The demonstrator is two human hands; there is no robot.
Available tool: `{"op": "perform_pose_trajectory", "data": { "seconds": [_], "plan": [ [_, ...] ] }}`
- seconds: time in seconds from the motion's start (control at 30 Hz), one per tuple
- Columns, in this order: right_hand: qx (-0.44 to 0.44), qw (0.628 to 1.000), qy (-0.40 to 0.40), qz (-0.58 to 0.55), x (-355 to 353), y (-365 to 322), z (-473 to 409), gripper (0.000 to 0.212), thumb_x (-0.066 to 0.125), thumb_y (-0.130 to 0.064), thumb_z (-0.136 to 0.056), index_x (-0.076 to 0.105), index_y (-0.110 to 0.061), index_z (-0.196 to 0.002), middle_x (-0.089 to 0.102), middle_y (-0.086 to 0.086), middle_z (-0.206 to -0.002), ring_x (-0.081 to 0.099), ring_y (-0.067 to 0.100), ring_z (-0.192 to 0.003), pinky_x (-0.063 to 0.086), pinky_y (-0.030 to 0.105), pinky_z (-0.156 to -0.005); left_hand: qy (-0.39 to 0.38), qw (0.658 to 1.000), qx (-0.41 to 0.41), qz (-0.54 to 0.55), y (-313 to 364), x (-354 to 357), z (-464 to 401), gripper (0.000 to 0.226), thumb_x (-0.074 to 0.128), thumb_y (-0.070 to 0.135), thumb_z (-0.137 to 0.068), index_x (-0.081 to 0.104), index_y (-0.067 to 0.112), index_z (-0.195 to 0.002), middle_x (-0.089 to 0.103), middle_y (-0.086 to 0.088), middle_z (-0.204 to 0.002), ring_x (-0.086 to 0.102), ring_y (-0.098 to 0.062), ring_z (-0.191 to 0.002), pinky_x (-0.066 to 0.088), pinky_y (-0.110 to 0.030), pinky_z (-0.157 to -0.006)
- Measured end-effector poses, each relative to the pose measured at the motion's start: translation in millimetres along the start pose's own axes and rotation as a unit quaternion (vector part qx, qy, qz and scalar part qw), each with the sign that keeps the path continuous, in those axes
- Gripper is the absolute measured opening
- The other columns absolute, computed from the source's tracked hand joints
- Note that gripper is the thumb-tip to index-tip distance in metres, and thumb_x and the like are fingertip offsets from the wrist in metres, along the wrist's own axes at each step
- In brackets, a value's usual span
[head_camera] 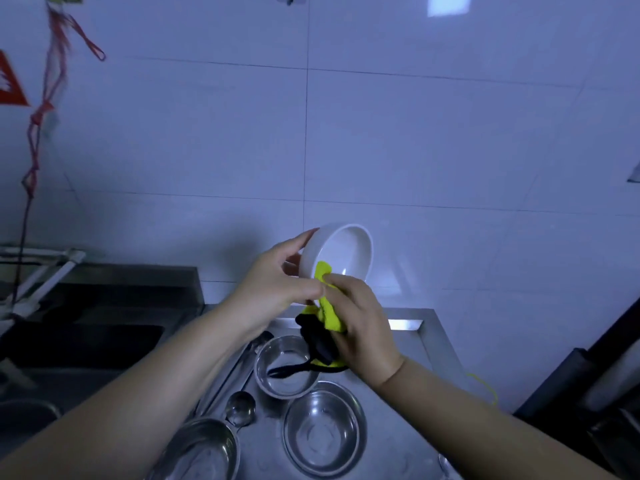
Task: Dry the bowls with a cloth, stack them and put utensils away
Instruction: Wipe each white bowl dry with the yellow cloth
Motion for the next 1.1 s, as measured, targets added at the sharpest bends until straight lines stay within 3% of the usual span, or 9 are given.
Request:
{"op": "perform_pose_trajectory", "data": {
  "seconds": [0.1, 0.17, 0.33, 0.5, 0.63, 0.73, 0.8, 0.97, 1.1],
  "plan": [
    [-0.237, 0.962, -0.079, 0.114, 0, -5, 10, 0.044, 0.066, -0.006, -0.088, 0.049, -0.01, -0.128, 0.051, 0.008, -0.125, 0.055, 0.029, -0.111, 0.039, 0.034, -0.099, -0.068, 0.996, -0.033, -0.049, 4, 3, 2, 0.071, 0.063, 0.003, -0.055, 0.063, 0.034, -0.118, 0.067, -0.018, -0.094, 0.061, -0.021, -0.075, 0.051, -0.028, -0.058],
    [-0.299, 0.934, -0.091, 0.17, -1, 0, 14, 0.038, 0.064, -0.004, -0.089, 0.051, -0.008, -0.125, 0.053, 0.008, -0.122, 0.055, 0.028, -0.11, 0.04, 0.035, -0.099, -0.097, 0.991, -0.046, -0.076, 6, 7, 3, 0.066, 0.065, 0.009, -0.055, 0.066, 0.035, -0.115, 0.069, -0.02, -0.1, 0.064, -0.022, -0.079, 0.053, -0.031, -0.062],
    [-0.098, 0.992, -0.017, 0.075, -15, 8, 1, 0.051, 0.069, 0.003, -0.079, 0.054, -0.013, -0.125, 0.06, 0.008, -0.116, 0.057, 0.029, -0.099, 0.044, 0.033, -0.081, 0.01, 0.999, 0.032, 0.012, 9, 6, 7, 0.071, 0.075, 0.015, -0.06, 0.054, 0.035, -0.125, 0.068, -0.002, -0.115, 0.065, -0.01, -0.096, 0.052, -0.02, -0.077],
    [0.087, 0.994, 0.021, -0.069, -12, 4, 5, 0.066, 0.055, 0.006, -0.065, 0.055, -0.019, -0.125, 0.053, -0.002, -0.115, 0.052, 0.018, -0.105, 0.04, 0.019, -0.092, 0.085, 0.993, 0.056, 0.051, 7, 10, 16, 0.064, 0.069, 0.009, -0.063, 0.059, 0.041, -0.117, 0.068, -0.007, -0.114, 0.065, -0.008, -0.088, 0.053, -0.022, -0.077],
    [-0.103, 0.993, -0.053, -0.031, -17, -12, 3, 0.049, 0.058, 0.001, -0.084, 0.047, -0.012, -0.131, 0.05, 0.004, -0.122, 0.052, 0.025, -0.105, 0.04, 0.025, -0.092, 0.038, 0.998, 0.045, -0.036, 18, 6, 17, 0.063, 0.07, 0.01, -0.06, 0.061, 0.041, -0.115, 0.071, -0.004, -0.103, 0.064, -0.007, -0.081, 0.053, -0.02, -0.072],
    [-0.318, 0.935, -0.124, 0.096, -12, -9, 13, 0.034, 0.051, -0.002, -0.095, 0.048, -0.007, -0.129, 0.052, 0.008, -0.122, 0.055, 0.031, -0.109, 0.045, 0.038, -0.092, -0.058, 0.995, 0.006, -0.08, 20, 10, 12, 0.064, 0.073, 0.014, -0.057, 0.063, 0.026, -0.12, 0.072, -0.001, -0.106, 0.065, -0.009, -0.09, 0.052, -0.021, -0.083],
    [-0.352, 0.917, -0.133, 0.133, -12, 0, 11, 0.033, 0.052, -0.002, -0.095, 0.048, -0.006, -0.127, 0.051, 0.009, -0.12, 0.055, 0.031, -0.109, 0.046, 0.04, -0.089, -0.068, 0.995, 0.0, -0.075, 24, 9, 10, 0.064, 0.075, 0.025, -0.053, 0.066, 0.023, -0.116, 0.072, -0.001, -0.106, 0.066, -0.01, -0.094, 0.051, -0.022, -0.085],
    [-0.125, 0.989, -0.053, 0.05, -21, -1, -14, 0.039, 0.052, -0.004, -0.09, 0.054, -0.011, -0.129, 0.057, 0.008, -0.117, 0.055, 0.03, -0.096, 0.044, 0.037, -0.08, 0.053, 0.996, 0.059, 0.035, 23, 3, 14, 0.056, 0.071, 0.011, -0.066, 0.061, 0.027, -0.119, 0.072, 0.003, -0.105, 0.066, -0.009, -0.094, 0.052, -0.022, -0.078],
    [0.022, 0.998, -0.035, -0.049, -18, -7, -14, 0.052, 0.063, -0.007, -0.075, 0.059, -0.013, -0.127, 0.059, 0.005, -0.113, 0.052, 0.022, -0.099, 0.042, 0.025, -0.086, 0.063, 0.991, 0.101, 0.063, 29, 5, 23, 0.049, 0.072, 0.011, -0.066, 0.07, 0.043, -0.103, 0.072, -0.004, -0.097, 0.065, -0.014, -0.087, 0.053, -0.023, -0.071]
  ]
}}
Point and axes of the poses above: each hand's wrist, its own z-axis away from the middle knuckle, its own x-axis out of the palm, y = z × x, the point moved 10 cm from there along -z, towards the middle knuckle
